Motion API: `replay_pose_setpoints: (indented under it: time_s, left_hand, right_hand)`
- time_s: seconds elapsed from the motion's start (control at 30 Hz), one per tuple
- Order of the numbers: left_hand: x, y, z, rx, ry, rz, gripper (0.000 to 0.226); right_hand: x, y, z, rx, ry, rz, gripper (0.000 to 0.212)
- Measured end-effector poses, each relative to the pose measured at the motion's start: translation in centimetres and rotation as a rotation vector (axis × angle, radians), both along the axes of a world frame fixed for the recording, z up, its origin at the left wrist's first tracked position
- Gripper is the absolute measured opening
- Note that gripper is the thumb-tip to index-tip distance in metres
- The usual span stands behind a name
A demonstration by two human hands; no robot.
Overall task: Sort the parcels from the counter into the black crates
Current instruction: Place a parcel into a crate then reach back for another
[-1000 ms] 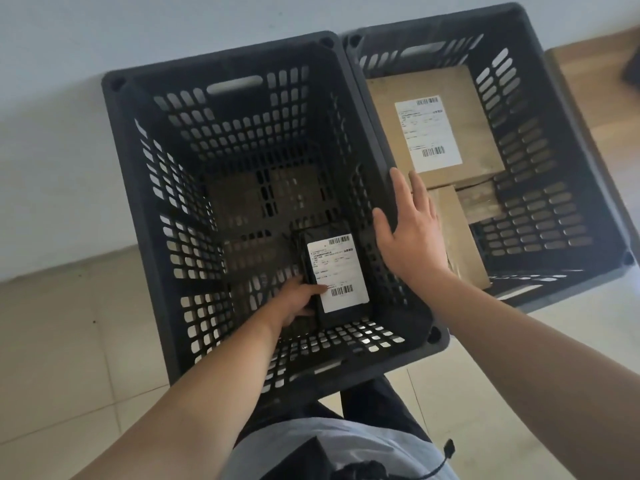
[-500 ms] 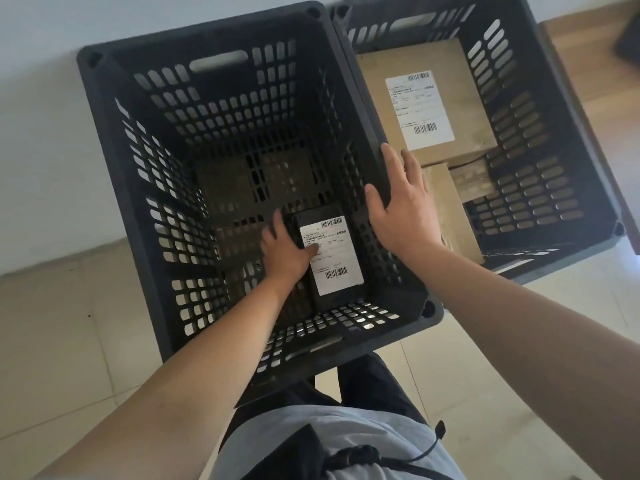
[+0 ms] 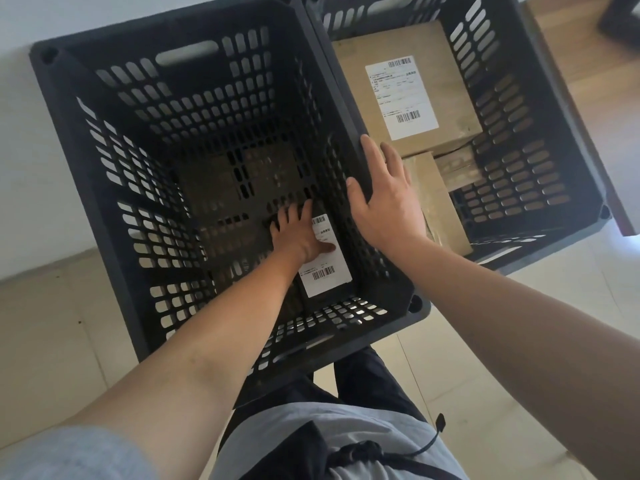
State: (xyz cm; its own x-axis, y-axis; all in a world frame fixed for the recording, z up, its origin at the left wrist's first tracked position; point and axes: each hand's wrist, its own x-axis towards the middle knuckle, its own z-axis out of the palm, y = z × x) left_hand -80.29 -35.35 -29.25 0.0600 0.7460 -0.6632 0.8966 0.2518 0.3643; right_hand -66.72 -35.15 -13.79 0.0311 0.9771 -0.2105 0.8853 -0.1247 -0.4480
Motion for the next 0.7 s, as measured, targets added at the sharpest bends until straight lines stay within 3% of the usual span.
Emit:
replay_pose_setpoints:
  time_s: [0.7]
  left_hand:
    - [-0.3,-0.3,-0.49,0.019,-0.074,-0.002,0.123]
  right_hand:
    - [0.36,0.01,-0.52,0.031,0.002,0.013,0.065]
